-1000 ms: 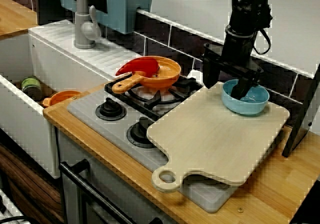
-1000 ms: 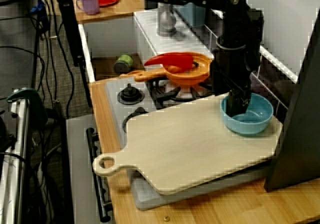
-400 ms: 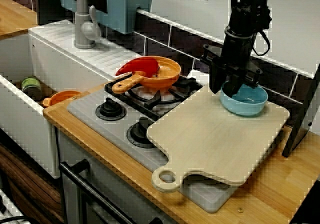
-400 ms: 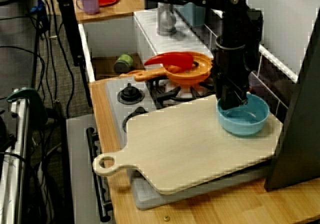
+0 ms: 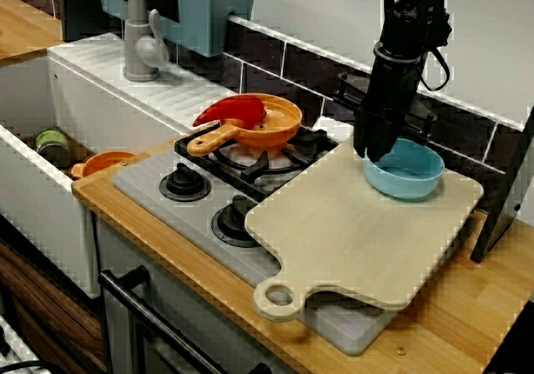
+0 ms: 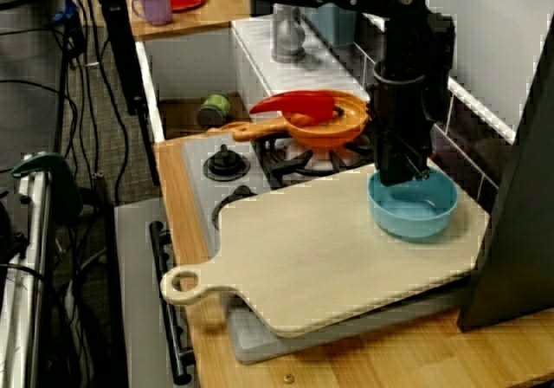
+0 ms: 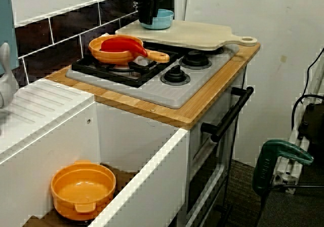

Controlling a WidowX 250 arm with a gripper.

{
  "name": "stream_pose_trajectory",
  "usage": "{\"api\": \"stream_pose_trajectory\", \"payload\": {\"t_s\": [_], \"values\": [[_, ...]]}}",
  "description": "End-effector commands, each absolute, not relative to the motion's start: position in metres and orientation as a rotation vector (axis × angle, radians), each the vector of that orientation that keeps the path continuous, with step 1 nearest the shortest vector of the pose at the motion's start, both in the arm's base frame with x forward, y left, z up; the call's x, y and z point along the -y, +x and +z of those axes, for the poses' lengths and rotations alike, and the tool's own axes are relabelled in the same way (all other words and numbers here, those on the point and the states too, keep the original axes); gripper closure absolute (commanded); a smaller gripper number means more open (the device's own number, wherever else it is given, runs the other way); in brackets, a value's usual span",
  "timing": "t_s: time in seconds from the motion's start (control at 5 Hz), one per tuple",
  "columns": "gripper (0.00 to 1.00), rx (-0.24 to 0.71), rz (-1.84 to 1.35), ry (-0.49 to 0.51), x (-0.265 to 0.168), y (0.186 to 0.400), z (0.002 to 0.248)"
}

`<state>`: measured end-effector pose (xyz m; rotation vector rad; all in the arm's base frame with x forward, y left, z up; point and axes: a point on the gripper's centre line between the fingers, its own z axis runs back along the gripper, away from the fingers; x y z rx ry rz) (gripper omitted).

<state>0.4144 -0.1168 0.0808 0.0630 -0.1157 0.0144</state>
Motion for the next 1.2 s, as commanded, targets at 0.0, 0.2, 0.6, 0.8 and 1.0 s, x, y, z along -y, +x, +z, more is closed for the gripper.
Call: {"api": "stream_pose_trajectory", "payload": {"t_s": [0.0,0.2,0.6,0.8,1.0], "values": [[1.00,0.174,-0.015,0.033,0.114,0.399,0.115],[1.00,0.186,-0.032,0.036,0.113,0.387,0.113],[1.00,0.201,-0.043,0.021,0.110,0.370,0.118],[1.00,0.209,-0.049,0.021,0.107,0.361,0.118],[1.00,0.217,-0.053,0.020,0.103,0.352,0.116]]}}
